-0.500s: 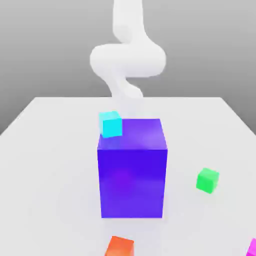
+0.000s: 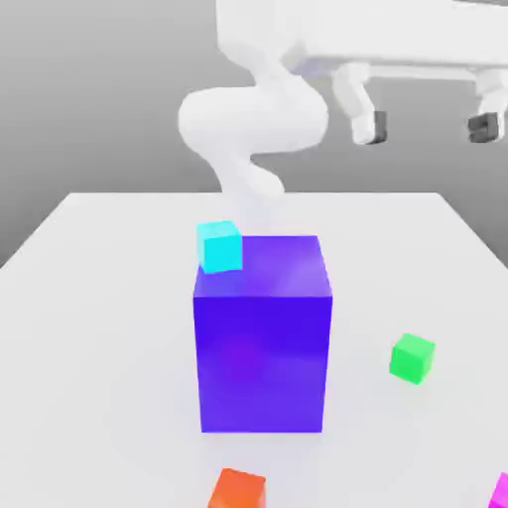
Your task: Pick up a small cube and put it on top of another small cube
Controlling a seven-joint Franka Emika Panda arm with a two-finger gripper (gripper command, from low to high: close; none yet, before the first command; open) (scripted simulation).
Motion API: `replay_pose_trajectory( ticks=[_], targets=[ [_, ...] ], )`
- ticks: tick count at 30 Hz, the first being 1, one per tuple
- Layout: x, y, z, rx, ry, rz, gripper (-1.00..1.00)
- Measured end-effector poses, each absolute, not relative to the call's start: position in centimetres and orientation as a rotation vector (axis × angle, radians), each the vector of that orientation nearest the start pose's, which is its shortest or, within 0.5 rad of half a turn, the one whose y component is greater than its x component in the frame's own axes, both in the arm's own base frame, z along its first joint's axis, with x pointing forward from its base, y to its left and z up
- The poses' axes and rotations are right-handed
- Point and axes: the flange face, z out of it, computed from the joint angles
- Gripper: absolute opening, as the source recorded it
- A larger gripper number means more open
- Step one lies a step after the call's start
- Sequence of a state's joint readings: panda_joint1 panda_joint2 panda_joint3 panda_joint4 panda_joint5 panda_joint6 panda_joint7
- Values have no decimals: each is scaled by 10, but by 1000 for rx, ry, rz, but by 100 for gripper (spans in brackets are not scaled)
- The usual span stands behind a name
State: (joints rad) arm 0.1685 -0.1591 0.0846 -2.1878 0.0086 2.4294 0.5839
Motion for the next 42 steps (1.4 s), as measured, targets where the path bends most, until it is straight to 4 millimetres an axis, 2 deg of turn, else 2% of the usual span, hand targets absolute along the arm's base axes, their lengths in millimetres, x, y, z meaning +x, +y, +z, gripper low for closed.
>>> replay_pose_trajectory(
  ticks=[5,9,12,16,18,21,22,28,30,33,37,42],
  targets=[
    [534,190,418,-2988,282,-398,0],
    [539,221,349,-3048,142,-277,0],
    [536,246,296,-3086,26,-183,0],
    [522,277,224,-3123,-138,-56,0],
    [516,286,189,-3132,-191,-14,0],
    [514,289,140,-3134,-206,-2,0],
    [513,289,131,-3134,-207,0,-100],
    [513,289,127,-3134,-208,1,-100],
    [513,289,143,-3134,-209,1,-100],
    [511,289,185,-3131,-200,4,-100],
    [468,299,213,-3091,-33,39,-100],
    [404,303,237,-3053,190,77,-100]
  ],
)
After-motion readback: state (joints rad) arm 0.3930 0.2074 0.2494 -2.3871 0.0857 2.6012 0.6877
